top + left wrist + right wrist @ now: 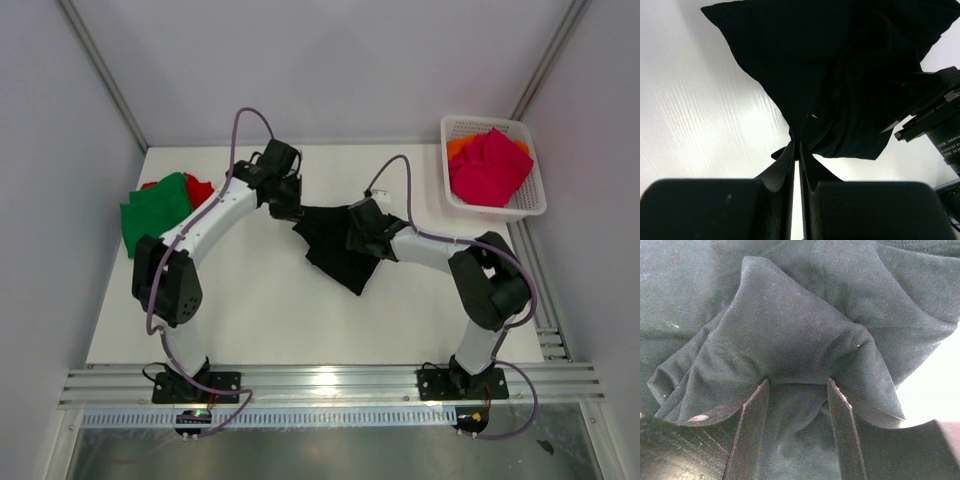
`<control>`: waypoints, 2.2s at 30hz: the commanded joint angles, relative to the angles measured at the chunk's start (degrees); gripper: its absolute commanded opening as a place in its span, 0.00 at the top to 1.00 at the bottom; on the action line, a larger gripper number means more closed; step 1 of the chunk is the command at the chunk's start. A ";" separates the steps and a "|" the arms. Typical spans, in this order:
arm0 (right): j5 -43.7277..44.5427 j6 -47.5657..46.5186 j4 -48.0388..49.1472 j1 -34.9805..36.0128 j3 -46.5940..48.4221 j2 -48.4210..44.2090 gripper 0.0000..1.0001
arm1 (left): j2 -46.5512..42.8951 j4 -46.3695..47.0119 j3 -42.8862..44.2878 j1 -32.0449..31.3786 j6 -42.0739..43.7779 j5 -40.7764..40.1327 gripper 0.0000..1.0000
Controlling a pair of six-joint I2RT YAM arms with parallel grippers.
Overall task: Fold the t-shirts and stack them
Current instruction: Fold the long partially folded tshirt into a neat square
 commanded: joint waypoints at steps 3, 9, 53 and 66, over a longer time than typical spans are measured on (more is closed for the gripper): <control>0.19 1.29 -0.37 -0.03 -3.47 -2.53 0.46 | -0.42 -0.18 -0.73 -0.05 0.57 2.08 0.94; 0.19 2.52 0.42 -0.03 -6.02 -2.79 0.46 | -0.16 1.49 -5.57 -0.23 1.19 2.69 0.94; -5.17 5.78 3.06 0.06 -2.60 1.60 0.46 | 18.56 3.77 9.02 -9.37 -6.54 12.88 0.94; -6.23 5.34 3.24 0.06 -1.02 3.18 0.46 | 21.54 7.56 10.94 -16.57 -8.31 17.02 0.93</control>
